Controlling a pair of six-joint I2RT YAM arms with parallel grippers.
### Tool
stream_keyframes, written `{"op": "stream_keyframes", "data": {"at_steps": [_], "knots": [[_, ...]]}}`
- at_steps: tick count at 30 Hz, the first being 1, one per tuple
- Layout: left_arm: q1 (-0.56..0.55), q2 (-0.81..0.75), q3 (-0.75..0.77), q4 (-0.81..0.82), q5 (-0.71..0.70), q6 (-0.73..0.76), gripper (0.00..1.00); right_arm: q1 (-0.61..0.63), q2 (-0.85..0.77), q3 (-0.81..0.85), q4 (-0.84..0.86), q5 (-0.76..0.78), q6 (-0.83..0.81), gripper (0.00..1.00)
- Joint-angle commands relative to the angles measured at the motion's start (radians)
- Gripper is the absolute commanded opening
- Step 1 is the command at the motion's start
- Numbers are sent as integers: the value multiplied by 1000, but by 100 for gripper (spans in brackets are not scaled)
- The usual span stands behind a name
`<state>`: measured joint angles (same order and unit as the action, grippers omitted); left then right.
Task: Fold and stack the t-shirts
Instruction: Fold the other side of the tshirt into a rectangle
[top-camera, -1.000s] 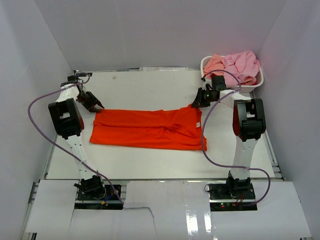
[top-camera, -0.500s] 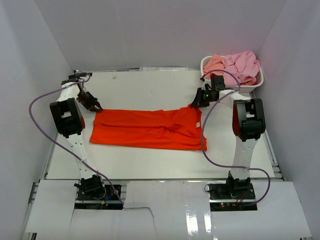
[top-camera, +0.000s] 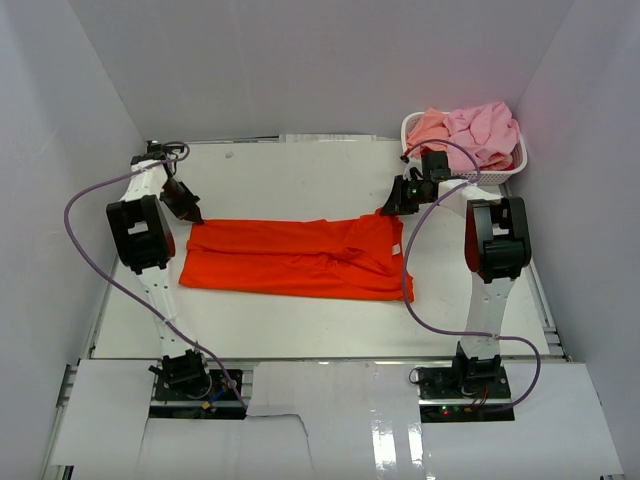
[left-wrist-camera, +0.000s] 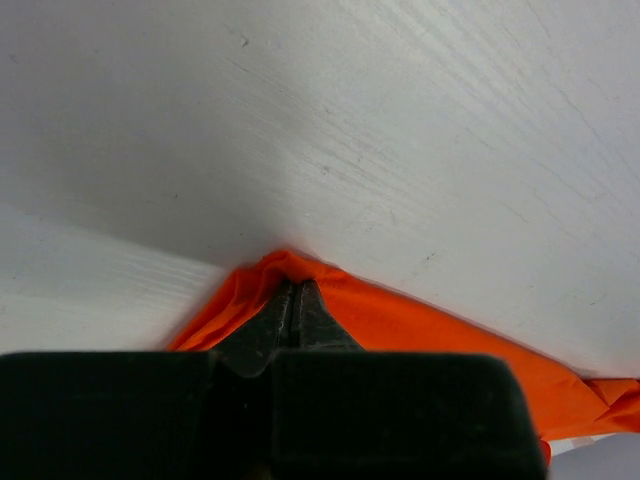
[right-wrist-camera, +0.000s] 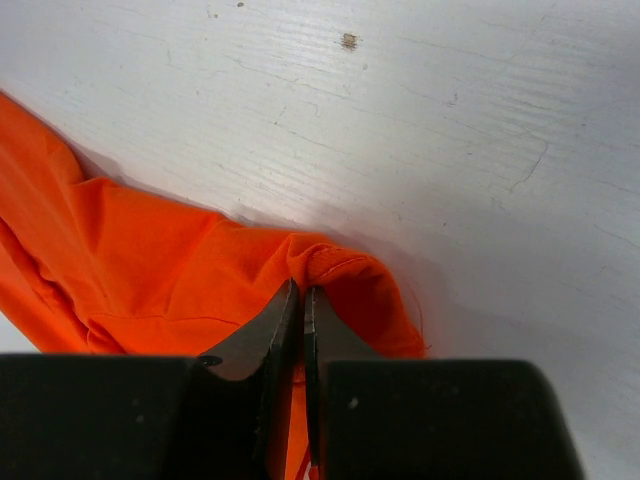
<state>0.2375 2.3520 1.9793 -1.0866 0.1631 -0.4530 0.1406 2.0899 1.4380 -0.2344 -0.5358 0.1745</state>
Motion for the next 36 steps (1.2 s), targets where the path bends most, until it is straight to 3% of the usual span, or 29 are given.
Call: {"op": "stream_keyframes", "data": {"at_steps": [1,34,36], "knots": [[10,73,-14,17,-185,31,0,5,-7,25,14,-27,-12,8],[5,69,44,37,-171,-18,0,-59,-7,-31,-14,97,56,8],[5,69,43,39,-171,-18,0,-59,-5,-27,-13,83,49,12]]}}
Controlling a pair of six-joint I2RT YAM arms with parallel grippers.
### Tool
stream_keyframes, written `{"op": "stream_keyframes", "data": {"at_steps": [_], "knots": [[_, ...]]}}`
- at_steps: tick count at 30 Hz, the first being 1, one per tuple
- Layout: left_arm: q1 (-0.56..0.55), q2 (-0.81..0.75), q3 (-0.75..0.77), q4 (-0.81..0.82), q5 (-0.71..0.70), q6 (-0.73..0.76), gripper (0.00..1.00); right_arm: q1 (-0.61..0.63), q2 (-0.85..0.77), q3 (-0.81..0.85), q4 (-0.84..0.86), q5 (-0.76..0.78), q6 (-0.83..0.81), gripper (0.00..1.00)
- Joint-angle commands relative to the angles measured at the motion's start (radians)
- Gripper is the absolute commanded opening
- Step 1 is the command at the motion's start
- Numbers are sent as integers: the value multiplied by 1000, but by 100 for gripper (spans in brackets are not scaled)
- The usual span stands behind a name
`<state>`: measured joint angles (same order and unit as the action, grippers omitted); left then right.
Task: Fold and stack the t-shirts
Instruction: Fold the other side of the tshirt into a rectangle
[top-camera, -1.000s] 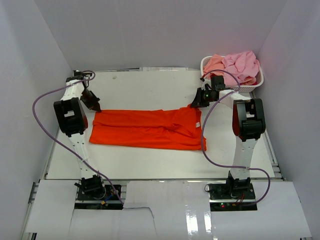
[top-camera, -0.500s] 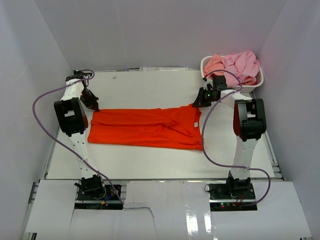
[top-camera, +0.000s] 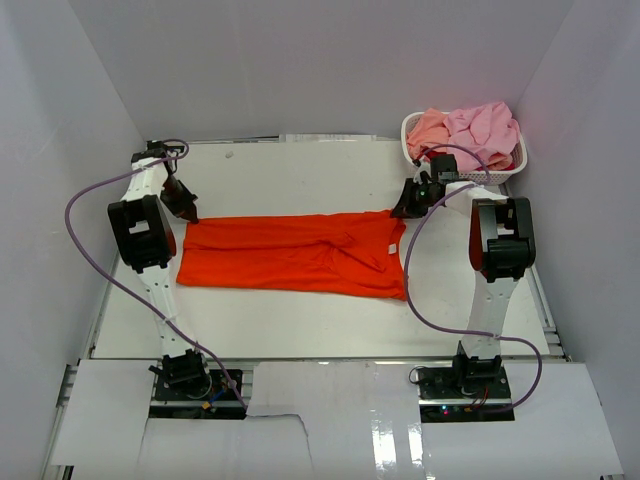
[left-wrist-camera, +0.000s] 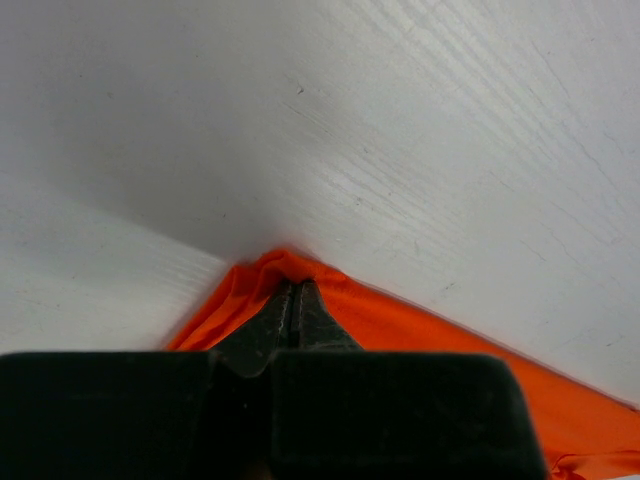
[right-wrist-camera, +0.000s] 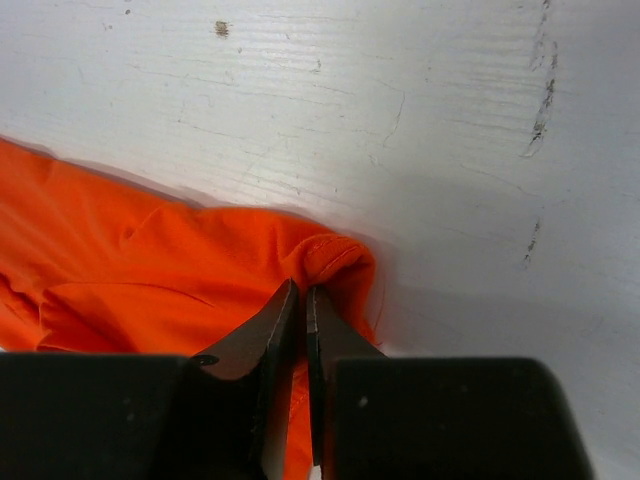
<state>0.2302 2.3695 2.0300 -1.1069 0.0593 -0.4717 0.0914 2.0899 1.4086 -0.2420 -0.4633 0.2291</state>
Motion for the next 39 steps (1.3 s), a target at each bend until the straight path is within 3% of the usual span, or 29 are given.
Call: {"op": "stream_keyframes", "data": {"at_steps": [1,5,7,11,12,18,21,26,33,39], "knots": [[14,51,-10,62,-62,-1,0,-10,-8,7,-5,14,-5,12],[12,48,-11,67,-61,-2,0,-10,-13,33,-26,31,-7,15],[14,42,-11,70,-61,-5,0,-12,-13,46,-32,25,-13,23],[12,22,-16,91,-6,-15,4,-7,-17,59,-31,8,-19,59],[12,16,-16,97,22,-16,5,-5,-21,64,-29,9,-25,61],[4,-64,-4,142,74,-31,14,2,-40,130,-74,63,-50,64],[4,-122,6,166,71,-44,28,4,-53,174,-109,89,-63,64],[4,-223,4,216,94,-59,42,8,-94,233,-157,133,-97,64],[-35,-354,-11,254,158,-41,45,134,-179,245,-247,126,-218,63],[-98,-427,-134,295,299,25,45,191,-217,161,-243,-93,-254,63]]}}
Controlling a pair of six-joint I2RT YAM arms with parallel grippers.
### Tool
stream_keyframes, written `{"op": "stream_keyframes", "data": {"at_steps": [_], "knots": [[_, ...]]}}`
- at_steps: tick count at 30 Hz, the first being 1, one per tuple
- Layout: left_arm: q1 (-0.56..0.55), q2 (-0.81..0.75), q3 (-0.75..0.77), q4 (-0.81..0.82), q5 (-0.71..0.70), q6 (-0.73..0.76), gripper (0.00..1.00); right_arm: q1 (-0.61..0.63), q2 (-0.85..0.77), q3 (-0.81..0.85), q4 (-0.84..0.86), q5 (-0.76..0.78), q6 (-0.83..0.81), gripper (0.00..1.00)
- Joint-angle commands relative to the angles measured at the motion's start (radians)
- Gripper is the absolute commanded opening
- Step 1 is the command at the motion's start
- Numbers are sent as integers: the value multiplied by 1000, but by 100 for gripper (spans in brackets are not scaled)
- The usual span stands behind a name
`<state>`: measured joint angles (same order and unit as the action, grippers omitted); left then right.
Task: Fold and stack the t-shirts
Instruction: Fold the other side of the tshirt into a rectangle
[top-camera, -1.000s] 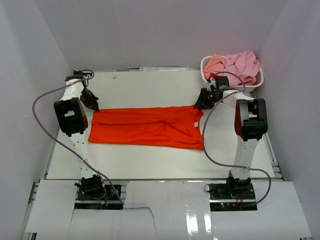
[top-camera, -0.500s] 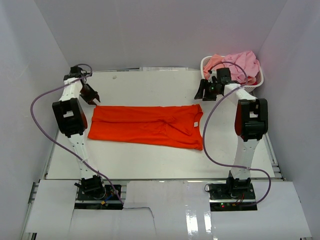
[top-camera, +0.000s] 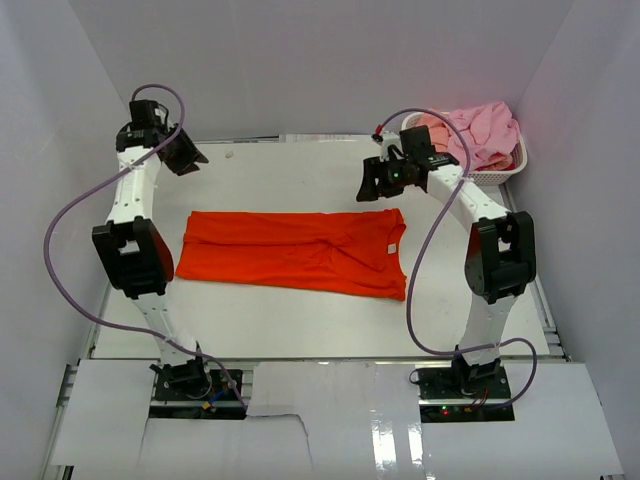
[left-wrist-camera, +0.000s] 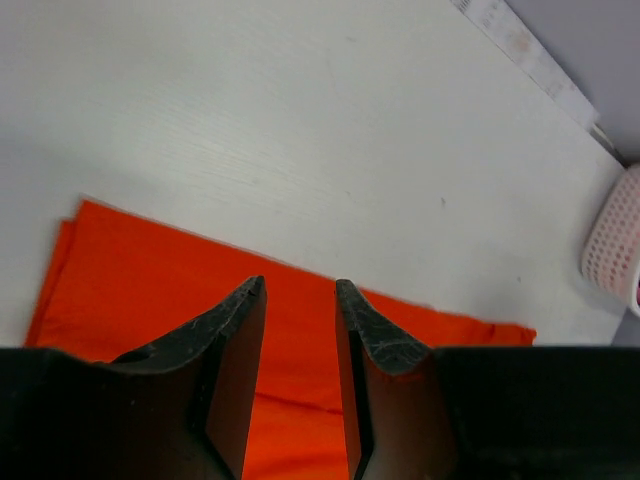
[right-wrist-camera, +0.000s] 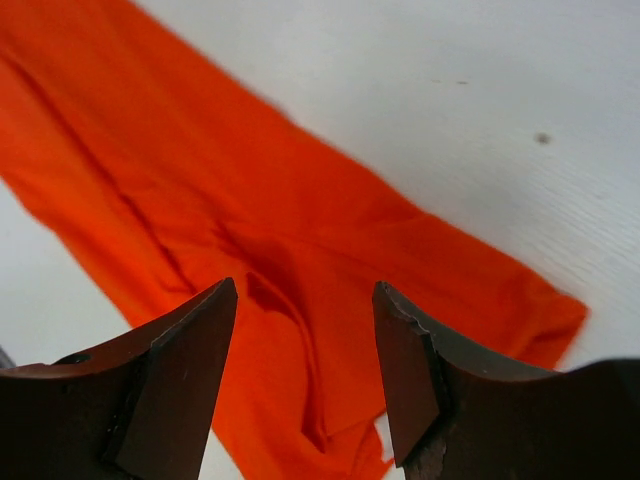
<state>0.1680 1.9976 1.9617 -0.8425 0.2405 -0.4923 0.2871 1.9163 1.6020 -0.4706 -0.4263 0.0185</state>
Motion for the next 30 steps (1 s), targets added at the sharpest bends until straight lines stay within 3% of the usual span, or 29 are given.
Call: {"op": "stream_keyframes", "data": {"at_steps": [1,8,17,30], "knots": [[-42,-68,-113,55,147,57,45,7,-52,-57,-11,-156,-49,63],[-116,-10,-217,117,270,74,45,52,-50,-111,3,-170,-43,63],[-289,176,-152,151,330,47,45,118,9,-183,44,-207,-84,61],[-323,225,-150,201,468,47,45,124,136,-122,64,-227,-153,60]]}}
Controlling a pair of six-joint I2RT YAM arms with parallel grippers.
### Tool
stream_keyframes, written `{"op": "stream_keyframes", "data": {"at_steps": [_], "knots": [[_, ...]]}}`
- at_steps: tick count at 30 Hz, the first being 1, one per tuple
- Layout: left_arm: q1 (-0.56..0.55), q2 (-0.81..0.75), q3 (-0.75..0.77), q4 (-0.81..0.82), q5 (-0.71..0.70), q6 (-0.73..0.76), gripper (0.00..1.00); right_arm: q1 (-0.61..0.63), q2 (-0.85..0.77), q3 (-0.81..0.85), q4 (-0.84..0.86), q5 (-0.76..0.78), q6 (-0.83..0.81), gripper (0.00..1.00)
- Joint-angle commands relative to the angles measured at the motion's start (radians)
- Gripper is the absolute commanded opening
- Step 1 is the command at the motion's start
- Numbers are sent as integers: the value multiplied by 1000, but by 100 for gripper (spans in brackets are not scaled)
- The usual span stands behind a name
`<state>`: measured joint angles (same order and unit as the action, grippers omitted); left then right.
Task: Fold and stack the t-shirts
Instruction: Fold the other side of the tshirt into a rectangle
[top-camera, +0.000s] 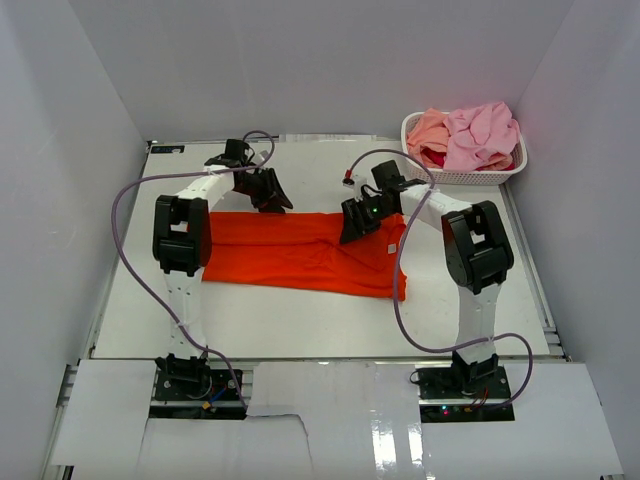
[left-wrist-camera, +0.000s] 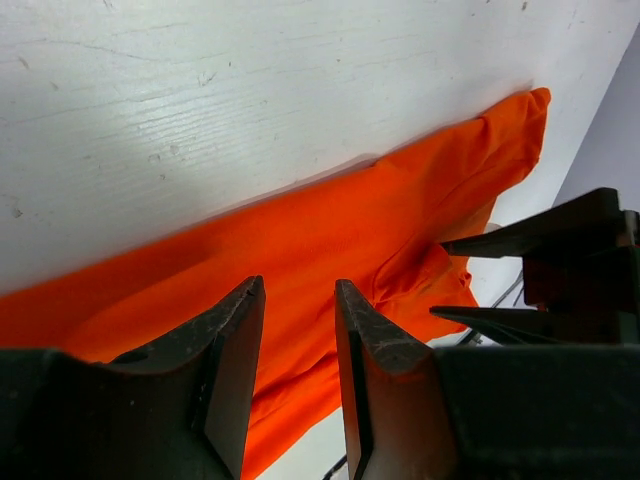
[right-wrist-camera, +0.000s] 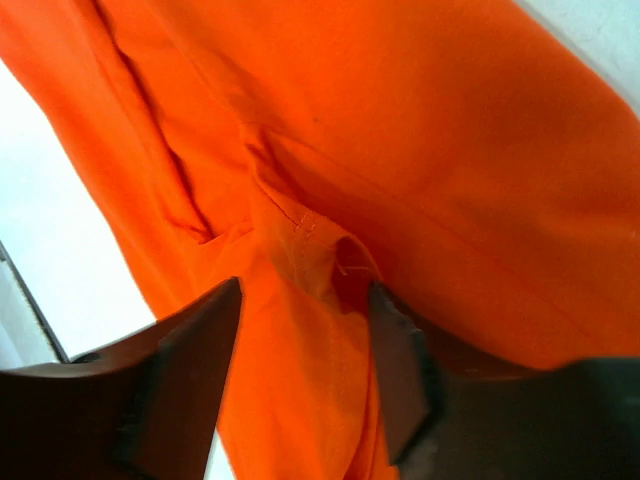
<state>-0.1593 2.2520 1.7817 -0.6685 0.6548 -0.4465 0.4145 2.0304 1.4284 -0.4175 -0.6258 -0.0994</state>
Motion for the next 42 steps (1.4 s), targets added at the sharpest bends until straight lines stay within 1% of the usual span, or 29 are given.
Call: {"op": "stream_keyframes", "data": {"at_steps": [1,4,8,21,24,27,29,30,33,34,35,38,41,42], "knots": [[4,-29,28,29,57,5,45,-3,27,62,10,-28,-34,55],[6,-26,19,32,55,8,45,-3,36,70,5,-48,-33,44],[4,-20,12,33,57,5,45,3,28,70,6,-55,-29,38],[4,-12,1,38,66,8,45,44,-45,57,-37,-46,-31,36],[1,-11,-2,38,66,11,45,63,-65,29,-27,-54,-31,33],[0,-9,-5,38,68,11,45,81,-82,-2,-17,-51,-26,27],[0,-6,-5,38,68,11,45,87,-88,-14,-17,-55,-26,19],[1,-6,-4,38,68,11,45,95,-91,-17,-21,-54,-25,14],[0,-5,-7,37,72,15,45,113,-107,-40,-32,-55,-25,10],[0,-5,-8,37,72,15,45,113,-110,-46,-32,-55,-23,10],[0,-3,-10,38,71,15,45,122,-114,-54,-33,-54,-20,15],[0,-2,-11,37,74,19,45,138,-130,-91,-27,-54,-5,23],[0,0,-15,37,74,17,45,150,-144,-141,11,-71,21,25],[-2,0,-15,37,74,17,45,153,-148,-157,23,-72,33,27]]}}
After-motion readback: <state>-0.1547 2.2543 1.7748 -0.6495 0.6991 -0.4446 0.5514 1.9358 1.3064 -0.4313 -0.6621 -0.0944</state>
